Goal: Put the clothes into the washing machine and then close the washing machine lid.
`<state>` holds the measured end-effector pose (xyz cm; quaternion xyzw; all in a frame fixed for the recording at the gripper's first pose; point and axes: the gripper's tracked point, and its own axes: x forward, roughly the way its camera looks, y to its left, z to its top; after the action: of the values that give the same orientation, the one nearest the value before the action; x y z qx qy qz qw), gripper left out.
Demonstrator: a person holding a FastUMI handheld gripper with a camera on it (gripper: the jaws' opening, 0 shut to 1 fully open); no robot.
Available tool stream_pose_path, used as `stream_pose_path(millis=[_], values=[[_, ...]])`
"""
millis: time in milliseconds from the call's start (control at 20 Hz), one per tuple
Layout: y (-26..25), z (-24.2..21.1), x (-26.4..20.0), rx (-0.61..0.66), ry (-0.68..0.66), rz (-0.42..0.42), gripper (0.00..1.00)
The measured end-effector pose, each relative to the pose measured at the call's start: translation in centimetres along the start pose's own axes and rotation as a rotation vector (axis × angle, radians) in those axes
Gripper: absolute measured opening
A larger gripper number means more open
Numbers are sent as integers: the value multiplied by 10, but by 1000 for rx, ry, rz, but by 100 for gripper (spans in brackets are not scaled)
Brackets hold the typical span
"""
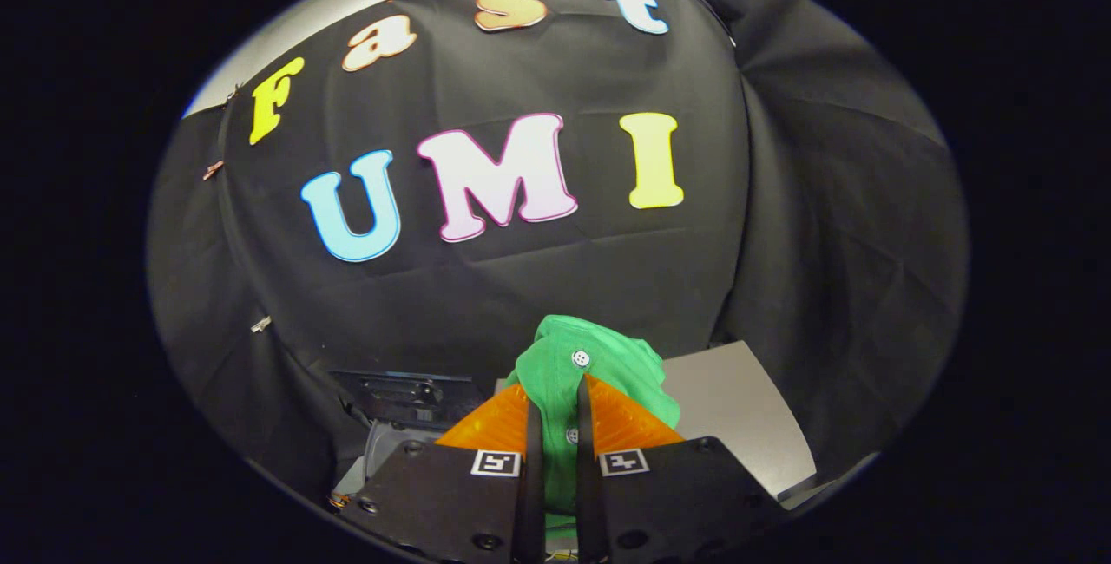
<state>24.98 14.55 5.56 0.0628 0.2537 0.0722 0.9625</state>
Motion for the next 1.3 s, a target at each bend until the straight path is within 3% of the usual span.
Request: stream_pose_path(millis=[300,650,900,1300], values=[[112,-7,-2,-29,10,161,18],[228,-65,21,-60,81,293,19],[268,-122,51,-80,140,306,18],[275,-230,107,-79,228,264,19]])
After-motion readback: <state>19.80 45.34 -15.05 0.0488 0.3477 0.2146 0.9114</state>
